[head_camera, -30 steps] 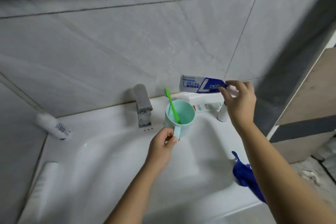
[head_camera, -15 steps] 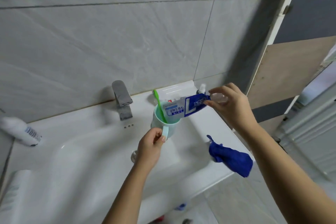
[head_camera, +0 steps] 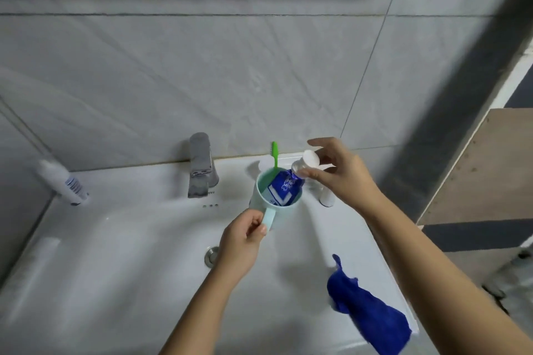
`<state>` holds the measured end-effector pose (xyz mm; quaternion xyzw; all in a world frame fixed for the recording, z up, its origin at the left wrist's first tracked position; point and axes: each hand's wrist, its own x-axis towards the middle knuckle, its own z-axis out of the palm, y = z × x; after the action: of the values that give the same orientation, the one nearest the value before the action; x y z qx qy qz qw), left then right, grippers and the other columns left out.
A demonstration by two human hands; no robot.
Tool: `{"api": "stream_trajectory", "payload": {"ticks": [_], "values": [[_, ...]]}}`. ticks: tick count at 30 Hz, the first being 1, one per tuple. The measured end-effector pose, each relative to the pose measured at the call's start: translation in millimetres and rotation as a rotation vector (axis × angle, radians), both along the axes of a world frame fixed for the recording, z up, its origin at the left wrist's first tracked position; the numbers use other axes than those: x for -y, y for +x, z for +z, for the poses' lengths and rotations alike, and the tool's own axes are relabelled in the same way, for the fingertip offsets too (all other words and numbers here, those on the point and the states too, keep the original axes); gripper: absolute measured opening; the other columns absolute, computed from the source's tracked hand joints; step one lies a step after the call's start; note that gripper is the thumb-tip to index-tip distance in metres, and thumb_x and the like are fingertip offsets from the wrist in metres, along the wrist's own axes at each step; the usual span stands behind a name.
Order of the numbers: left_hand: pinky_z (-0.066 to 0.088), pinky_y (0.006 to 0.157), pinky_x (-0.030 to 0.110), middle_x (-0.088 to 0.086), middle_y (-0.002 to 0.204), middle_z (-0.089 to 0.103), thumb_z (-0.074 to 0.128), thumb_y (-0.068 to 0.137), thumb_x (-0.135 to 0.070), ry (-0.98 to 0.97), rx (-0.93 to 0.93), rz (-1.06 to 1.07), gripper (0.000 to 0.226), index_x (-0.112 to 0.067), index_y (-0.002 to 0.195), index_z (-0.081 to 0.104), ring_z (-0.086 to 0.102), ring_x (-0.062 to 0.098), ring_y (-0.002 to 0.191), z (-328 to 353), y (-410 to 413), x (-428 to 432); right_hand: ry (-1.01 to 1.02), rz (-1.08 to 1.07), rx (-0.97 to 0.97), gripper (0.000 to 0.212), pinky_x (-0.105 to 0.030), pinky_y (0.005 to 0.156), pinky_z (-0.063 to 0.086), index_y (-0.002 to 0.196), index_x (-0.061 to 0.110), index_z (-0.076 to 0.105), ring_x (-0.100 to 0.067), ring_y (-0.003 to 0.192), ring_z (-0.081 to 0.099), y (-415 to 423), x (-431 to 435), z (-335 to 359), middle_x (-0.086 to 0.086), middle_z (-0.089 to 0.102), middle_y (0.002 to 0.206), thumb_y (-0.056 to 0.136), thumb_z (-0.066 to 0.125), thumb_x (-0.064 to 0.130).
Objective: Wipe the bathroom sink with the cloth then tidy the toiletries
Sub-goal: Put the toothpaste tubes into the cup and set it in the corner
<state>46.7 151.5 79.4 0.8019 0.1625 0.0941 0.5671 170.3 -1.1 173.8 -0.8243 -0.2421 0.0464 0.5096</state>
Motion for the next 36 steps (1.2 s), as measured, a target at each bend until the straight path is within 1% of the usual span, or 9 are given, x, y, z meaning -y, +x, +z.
{"api": "stream_trajectory", "payload": {"ticks": [4, 9, 13, 17, 20, 24, 28, 32, 36], "values": [[0.045, 0.079, 0.029, -0.003, 0.085, 0.069, 0.054, 0.087, -0.001, -0.058, -0.003, 0.157, 0.023, -0.023, 0.081, 0.059, 0.061, 0.014, 0.084, 7.3, 17.6, 14.6, 0.136, 0.178, -0.059, 0.041, -0.027, 0.085, 0.051, 0.098, 0.030, 0.054, -0.014, 0.093, 0.063, 39.8, 8.4, -5.3, 0.006, 0.063, 0.095, 0.079, 0.065, -0.005], [0.044, 0.075, 0.028, -0.013, 0.077, 0.070, 0.056, 0.087, -0.005, -0.140, -0.003, 0.330, 0.023, -0.025, 0.078, 0.058, 0.062, 0.002, 0.078, 16.3, 42.6, 30.1, 0.230, 0.148, -0.068, 0.037, -0.018, 0.078, 0.051, 0.095, 0.034, 0.060, -0.006, 0.090, 0.063, 96.3, 42.9, -22.3, 0.006, 0.067, 0.095, 0.083, 0.062, -0.002], [0.042, 0.078, 0.031, -0.017, 0.084, 0.071, 0.053, 0.077, -0.034, -0.087, -0.070, 0.390, 0.010, -0.039, 0.082, 0.061, 0.064, 0.002, 0.087, 15.6, 63.8, 38.3, 0.154, 0.081, -0.112, 0.033, -0.008, 0.071, 0.047, 0.091, 0.032, 0.060, 0.006, 0.079, 0.060, 151.0, 72.4, -60.0, 0.007, 0.066, 0.092, 0.085, 0.060, 0.000], [0.045, 0.075, 0.015, -0.006, 0.088, 0.070, 0.057, 0.084, -0.016, -0.093, -0.002, 0.402, 0.008, -0.022, 0.087, 0.061, 0.064, 0.003, 0.084, 19.0, 86.8, 50.7, 0.023, 0.061, -0.179, 0.023, -0.004, 0.066, 0.045, 0.095, 0.018, 0.061, 0.012, 0.074, 0.059, 194.8, 89.4, -116.2, -0.004, 0.066, 0.096, 0.083, 0.063, -0.001], [0.042, 0.068, 0.005, -0.002, 0.089, 0.070, 0.056, 0.088, -0.004, -0.032, -0.003, 0.395, 0.009, -0.008, 0.093, 0.063, 0.062, -0.005, 0.078, 19.6, 100.2, 56.0, -0.068, 0.121, -0.232, 0.025, -0.005, 0.067, 0.045, 0.092, 0.021, 0.061, 0.008, 0.076, 0.058, 213.0, 92.9, -156.4, -0.004, 0.063, 0.103, 0.081, 0.065, -0.002], [0.042, 0.067, 0.003, -0.003, 0.087, 0.069, 0.054, 0.088, 0.001, 0.014, -0.008, 0.401, 0.011, -0.003, 0.093, 0.063, 0.060, -0.007, 0.074, 18.8, 111.8, 60.1, -0.118, 0.173, -0.297, 0.025, -0.006, 0.067, 0.044, 0.096, 0.017, 0.062, -0.018, 0.089, 0.054, 221.7, 87.4, -193.8, 0.003, 0.060, 0.101, 0.078, 0.069, 0.002], [0.042, 0.067, 0.003, -0.004, 0.086, 0.069, 0.054, 0.088, 0.000, 0.013, -0.015, 0.405, 0.011, -0.002, 0.093, 0.063, 0.060, -0.008, 0.074, 17.8, 115.8, 62.6, -0.212, 0.220, -0.261, 0.032, -0.001, 0.065, 0.038, 0.102, 0.011, 0.065, -0.021, 0.078, 0.050, 223.0, 86.6, -209.4, 0.002, 0.055, 0.083, 0.072, 0.075, 0.002], [0.043, 0.068, 0.004, -0.002, 0.086, 0.069, 0.053, 0.089, 0.002, -0.028, -0.019, 0.412, 0.011, -0.002, 0.093, 0.062, 0.061, -0.006, 0.075, 18.4, 117.3, 64.7, -0.259, 0.233, -0.183, 0.036, 0.003, 0.067, 0.032, 0.103, 0.008, 0.067, -0.021, 0.082, 0.050, 221.4, 88.7, -211.9, -0.001, 0.055, 0.087, 0.069, 0.076, 0.000], [0.045, 0.072, 0.007, -0.005, 0.086, 0.070, 0.053, 0.089, 0.001, -0.047, -0.031, 0.426, 0.017, -0.013, 0.087, 0.063, 0.063, -0.001, 0.079, 17.9, 116.3, 66.6, -0.219, 0.181, -0.270, 0.031, -0.009, 0.067, 0.038, 0.099, 0.012, 0.068, -0.016, 0.072, 0.050, 218.5, 89.5, -210.1, 0.005, 0.054, 0.076, 0.071, 0.075, 0.001]]}}
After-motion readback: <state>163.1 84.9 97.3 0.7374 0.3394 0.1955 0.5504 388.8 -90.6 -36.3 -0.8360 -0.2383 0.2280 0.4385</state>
